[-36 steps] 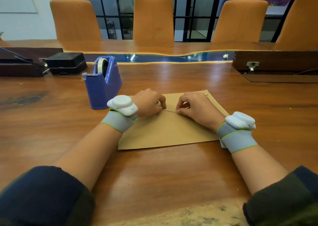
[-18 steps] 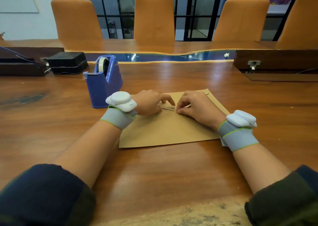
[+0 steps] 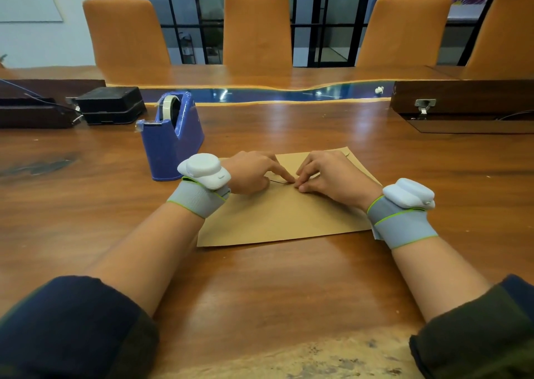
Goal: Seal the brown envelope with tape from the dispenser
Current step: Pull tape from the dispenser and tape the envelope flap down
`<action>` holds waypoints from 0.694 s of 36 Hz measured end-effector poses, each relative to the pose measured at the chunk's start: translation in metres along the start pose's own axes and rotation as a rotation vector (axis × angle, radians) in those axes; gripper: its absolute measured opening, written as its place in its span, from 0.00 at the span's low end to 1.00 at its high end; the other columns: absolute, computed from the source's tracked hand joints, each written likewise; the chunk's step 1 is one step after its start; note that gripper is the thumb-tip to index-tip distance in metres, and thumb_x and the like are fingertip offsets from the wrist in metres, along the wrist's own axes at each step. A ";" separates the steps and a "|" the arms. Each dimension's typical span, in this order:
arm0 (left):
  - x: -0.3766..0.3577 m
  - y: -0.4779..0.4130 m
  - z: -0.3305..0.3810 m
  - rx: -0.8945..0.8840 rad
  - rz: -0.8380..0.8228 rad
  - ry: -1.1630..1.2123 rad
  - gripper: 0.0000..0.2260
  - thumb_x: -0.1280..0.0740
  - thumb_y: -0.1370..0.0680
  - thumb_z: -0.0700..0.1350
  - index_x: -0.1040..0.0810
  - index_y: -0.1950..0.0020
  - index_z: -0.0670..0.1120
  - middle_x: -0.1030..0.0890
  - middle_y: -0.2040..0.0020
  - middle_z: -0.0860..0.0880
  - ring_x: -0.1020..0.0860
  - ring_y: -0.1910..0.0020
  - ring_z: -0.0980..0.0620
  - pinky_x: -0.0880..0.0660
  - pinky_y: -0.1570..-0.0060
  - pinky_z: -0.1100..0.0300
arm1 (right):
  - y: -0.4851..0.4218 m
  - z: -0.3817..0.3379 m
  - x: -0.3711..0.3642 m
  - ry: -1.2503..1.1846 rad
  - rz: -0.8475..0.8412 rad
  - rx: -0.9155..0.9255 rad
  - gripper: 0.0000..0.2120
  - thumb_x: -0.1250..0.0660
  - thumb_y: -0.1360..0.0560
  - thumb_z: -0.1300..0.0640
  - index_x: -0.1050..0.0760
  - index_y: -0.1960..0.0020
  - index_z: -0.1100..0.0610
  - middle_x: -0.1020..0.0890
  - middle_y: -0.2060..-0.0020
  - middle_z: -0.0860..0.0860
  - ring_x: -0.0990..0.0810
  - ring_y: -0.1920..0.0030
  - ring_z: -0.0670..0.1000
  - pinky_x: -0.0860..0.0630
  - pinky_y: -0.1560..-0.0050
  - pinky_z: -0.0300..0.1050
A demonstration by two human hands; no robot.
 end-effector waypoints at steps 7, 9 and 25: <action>-0.001 -0.001 -0.001 0.007 0.007 -0.001 0.23 0.42 0.22 0.38 0.29 0.34 0.62 0.28 0.33 0.52 0.31 0.34 0.49 0.33 0.41 0.56 | 0.004 -0.005 0.002 0.030 -0.047 -0.009 0.13 0.37 0.29 0.66 0.15 0.55 0.56 0.18 0.49 0.52 0.24 0.46 0.51 0.27 0.43 0.42; -0.001 -0.001 -0.001 0.008 0.010 -0.001 0.23 0.42 0.22 0.38 0.29 0.34 0.63 0.28 0.33 0.52 0.31 0.34 0.50 0.33 0.42 0.56 | 0.004 -0.005 0.002 0.045 -0.049 -0.001 0.13 0.37 0.29 0.66 0.15 0.55 0.56 0.17 0.48 0.52 0.23 0.46 0.51 0.29 0.44 0.40; -0.002 -0.002 -0.003 0.016 0.008 0.016 0.23 0.42 0.22 0.38 0.28 0.35 0.63 0.28 0.34 0.54 0.31 0.34 0.50 0.31 0.38 0.54 | 0.004 -0.005 0.003 0.011 -0.034 0.008 0.22 0.43 0.31 0.73 0.15 0.54 0.56 0.16 0.50 0.53 0.22 0.47 0.54 0.28 0.40 0.49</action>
Point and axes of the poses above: each hand's wrist, its own y-axis away from the middle knuckle, its own x-axis out of the back of the hand, z = x × y, the point moved 7 cm from there along -y, towards the middle knuckle
